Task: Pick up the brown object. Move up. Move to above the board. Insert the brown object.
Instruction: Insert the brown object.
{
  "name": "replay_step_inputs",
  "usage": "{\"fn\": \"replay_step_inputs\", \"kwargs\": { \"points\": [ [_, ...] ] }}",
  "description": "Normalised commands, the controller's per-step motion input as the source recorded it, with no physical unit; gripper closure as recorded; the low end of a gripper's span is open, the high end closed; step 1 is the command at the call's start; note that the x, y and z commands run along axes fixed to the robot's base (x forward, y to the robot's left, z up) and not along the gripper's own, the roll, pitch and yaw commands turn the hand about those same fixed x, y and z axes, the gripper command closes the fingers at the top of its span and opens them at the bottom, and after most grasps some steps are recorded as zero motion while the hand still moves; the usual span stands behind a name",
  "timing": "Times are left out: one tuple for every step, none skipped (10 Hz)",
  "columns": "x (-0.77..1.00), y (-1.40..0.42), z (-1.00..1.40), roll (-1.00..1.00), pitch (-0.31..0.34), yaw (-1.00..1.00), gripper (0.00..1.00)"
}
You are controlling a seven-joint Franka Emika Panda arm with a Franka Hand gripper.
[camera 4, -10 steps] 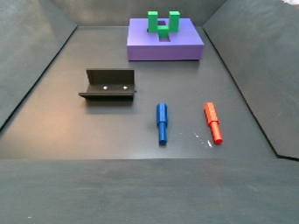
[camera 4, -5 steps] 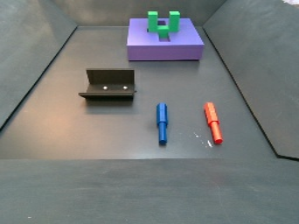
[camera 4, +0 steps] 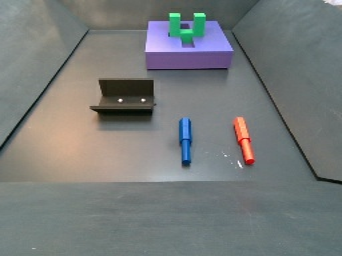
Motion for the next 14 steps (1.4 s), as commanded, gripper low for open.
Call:
{"fn": "replay_step_inputs", "kwargs": {
  "points": [
    [-0.03, -0.05, -0.22, -0.15, -0.250, -0.98, 1.00],
    [-0.03, -0.05, -0.24, -0.12, -0.221, -1.00, 1.00],
    [0.00, 0.00, -0.30, -0.04, -0.074, -1.00, 1.00],
    [0.00, -0.02, -0.32, 0.00, 0.000, -1.00, 1.00],
    [0.00, -0.09, -0.12, -0.10, -0.056, -0.99, 1.00],
    [-0.02, -0.06, -0.16, -0.19, -0.239, -0.95, 1.00],
    [-0.03, -0.06, -0.16, -0.19, -0.247, -0.94, 1.00],
    [0.00, -0.04, -0.13, -0.15, -0.199, -0.99, 1.00],
    [0.00, -0.03, -0.08, -0.14, -0.156, -1.00, 1.00],
    [0.00, -0.02, -0.04, -0.13, -0.116, -1.00, 1.00],
    [0.00, -0.01, 0.00, -0.10, -0.089, -1.00, 1.00],
    [0.00, -0.01, 0.00, -0.06, -0.043, -1.00, 1.00],
    [0.00, -0.03, 0.00, -0.04, -0.034, -1.00, 1.00],
    [0.00, -0.09, 0.00, 0.00, -0.020, -1.00, 1.00]
  ]
}}
